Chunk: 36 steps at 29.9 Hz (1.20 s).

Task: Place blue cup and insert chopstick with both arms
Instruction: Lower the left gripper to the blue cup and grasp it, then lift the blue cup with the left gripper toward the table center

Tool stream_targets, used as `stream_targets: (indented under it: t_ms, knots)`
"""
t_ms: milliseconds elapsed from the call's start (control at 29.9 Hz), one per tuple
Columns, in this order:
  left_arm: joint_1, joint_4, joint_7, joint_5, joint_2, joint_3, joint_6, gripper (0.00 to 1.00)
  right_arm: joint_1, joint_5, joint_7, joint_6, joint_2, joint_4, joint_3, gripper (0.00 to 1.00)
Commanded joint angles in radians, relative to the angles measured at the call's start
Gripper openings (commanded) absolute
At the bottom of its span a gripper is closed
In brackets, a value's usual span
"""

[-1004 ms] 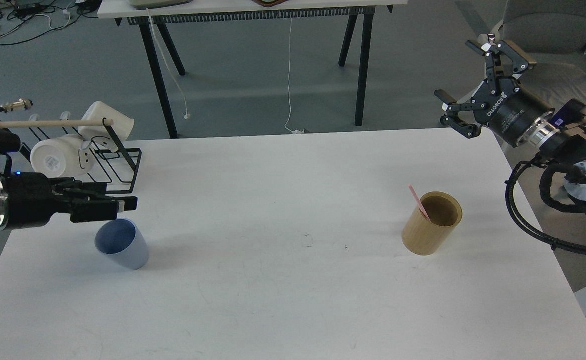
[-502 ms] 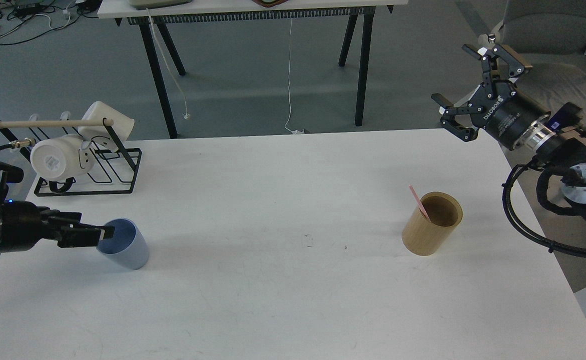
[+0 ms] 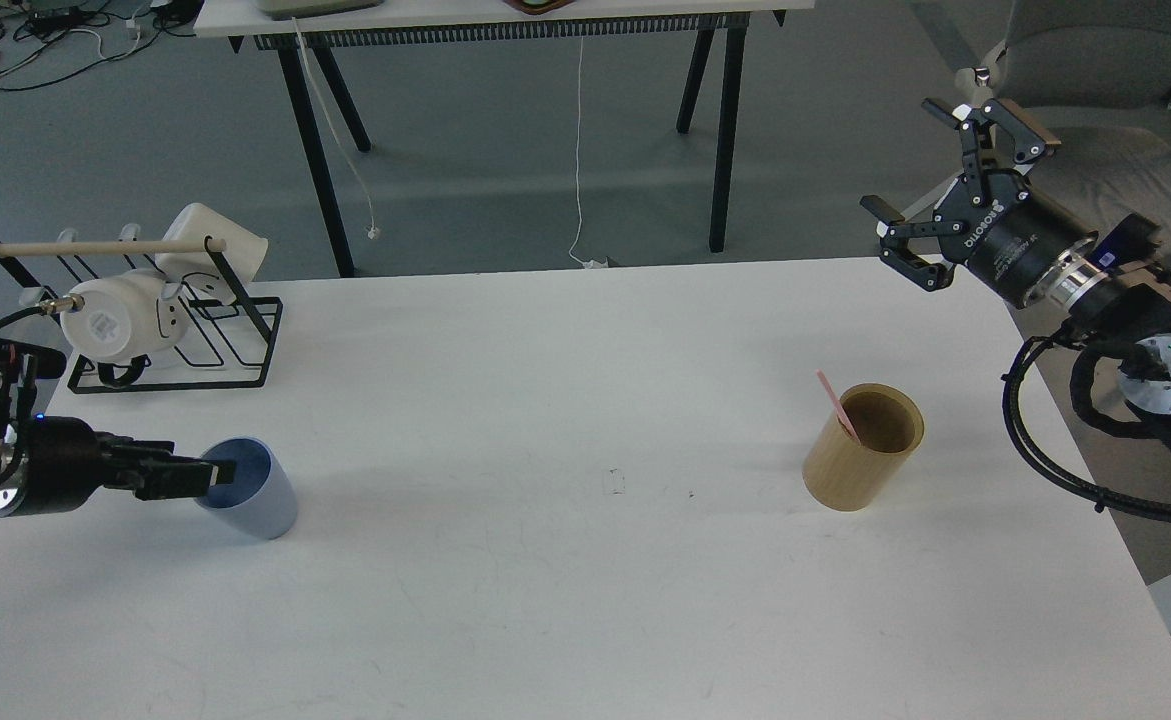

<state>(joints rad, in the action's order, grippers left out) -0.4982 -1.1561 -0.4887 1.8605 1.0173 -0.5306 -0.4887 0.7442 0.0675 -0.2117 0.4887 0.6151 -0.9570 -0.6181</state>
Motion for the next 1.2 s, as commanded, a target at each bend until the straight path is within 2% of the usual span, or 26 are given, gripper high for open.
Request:
stream_targets:
  t_ms: [0, 167, 469, 535, 669, 904, 1171]
  knots:
    - [0.000, 0.016, 0.000, 0.000, -0.014, 0.001, 0.000, 0.76, 0.000, 0.000, 0.000, 0.000, 0.002, 0.000, 0.000, 0.99]
    - [0.000, 0.050, 0.000, 0.002, -0.032, 0.009, 0.012, 0.69, 0.000, -0.002, 0.000, 0.000, 0.002, 0.000, 0.000, 0.99]
    - [-0.002, 0.065, 0.000, 0.035, -0.049, 0.014, 0.041, 0.46, -0.011, -0.002, 0.000, 0.000, 0.002, 0.000, 0.000, 0.99]
    - [-0.002, 0.067, 0.000, 0.035, -0.051, 0.014, 0.050, 0.46, -0.014, -0.002, 0.000, 0.000, 0.002, 0.000, 0.000, 0.99]
    - [0.000, 0.065, 0.000, 0.035, -0.048, 0.015, 0.070, 0.38, -0.019, -0.002, 0.000, 0.000, 0.002, 0.000, 0.000, 0.99]
    - [-0.006, 0.059, 0.000, 0.066, -0.040, 0.055, 0.076, 0.11, -0.019, -0.002, 0.000, 0.000, 0.002, 0.000, -0.002, 0.99]
    - [-0.013, 0.050, 0.000, 0.072, -0.043, 0.054, 0.088, 0.02, -0.019, -0.002, -0.001, 0.000, 0.002, 0.000, -0.002, 0.99]
